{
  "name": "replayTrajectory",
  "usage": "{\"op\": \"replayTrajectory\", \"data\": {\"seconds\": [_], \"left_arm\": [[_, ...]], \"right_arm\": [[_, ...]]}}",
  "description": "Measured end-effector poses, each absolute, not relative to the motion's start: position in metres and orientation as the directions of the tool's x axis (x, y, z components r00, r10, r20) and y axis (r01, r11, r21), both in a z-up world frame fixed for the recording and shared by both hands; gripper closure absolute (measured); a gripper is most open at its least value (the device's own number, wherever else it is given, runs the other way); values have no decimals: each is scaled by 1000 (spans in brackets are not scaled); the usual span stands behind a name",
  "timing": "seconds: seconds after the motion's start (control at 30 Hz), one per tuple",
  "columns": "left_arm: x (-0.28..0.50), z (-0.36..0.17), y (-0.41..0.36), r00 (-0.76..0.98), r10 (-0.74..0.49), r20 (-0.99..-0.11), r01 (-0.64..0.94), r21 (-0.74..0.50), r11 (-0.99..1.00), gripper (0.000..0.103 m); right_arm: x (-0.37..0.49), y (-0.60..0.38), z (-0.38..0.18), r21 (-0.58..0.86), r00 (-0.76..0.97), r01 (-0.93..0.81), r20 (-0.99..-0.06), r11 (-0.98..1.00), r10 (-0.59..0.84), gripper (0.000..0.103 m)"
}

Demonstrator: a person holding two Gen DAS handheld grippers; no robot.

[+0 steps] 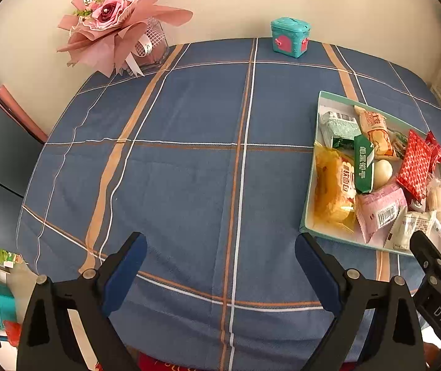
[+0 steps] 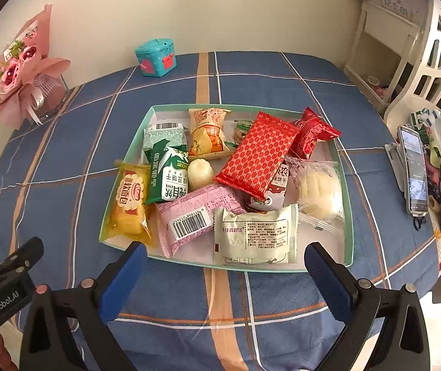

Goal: Organize snacks

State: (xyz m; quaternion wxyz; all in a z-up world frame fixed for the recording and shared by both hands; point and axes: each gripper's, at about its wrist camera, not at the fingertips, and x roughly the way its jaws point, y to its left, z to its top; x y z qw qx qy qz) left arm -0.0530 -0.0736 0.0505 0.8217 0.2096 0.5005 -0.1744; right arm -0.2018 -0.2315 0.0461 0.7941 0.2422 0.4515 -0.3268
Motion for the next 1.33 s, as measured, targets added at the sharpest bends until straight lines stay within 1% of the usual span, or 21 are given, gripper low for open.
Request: {"op": "replayTrajectory", "data": {"seconds": [1.13, 1.33], "left_arm": [[-44, 47, -58, 431, -46, -901, 437, 164, 885, 6], [-43, 50, -57, 442, -63, -895, 444, 157, 882, 6]], "right_arm": [[-201, -231, 49, 88, 384, 733, -872, 675, -303, 0], [-201, -231, 49, 87, 383, 733, -873, 675, -303, 0]]}}
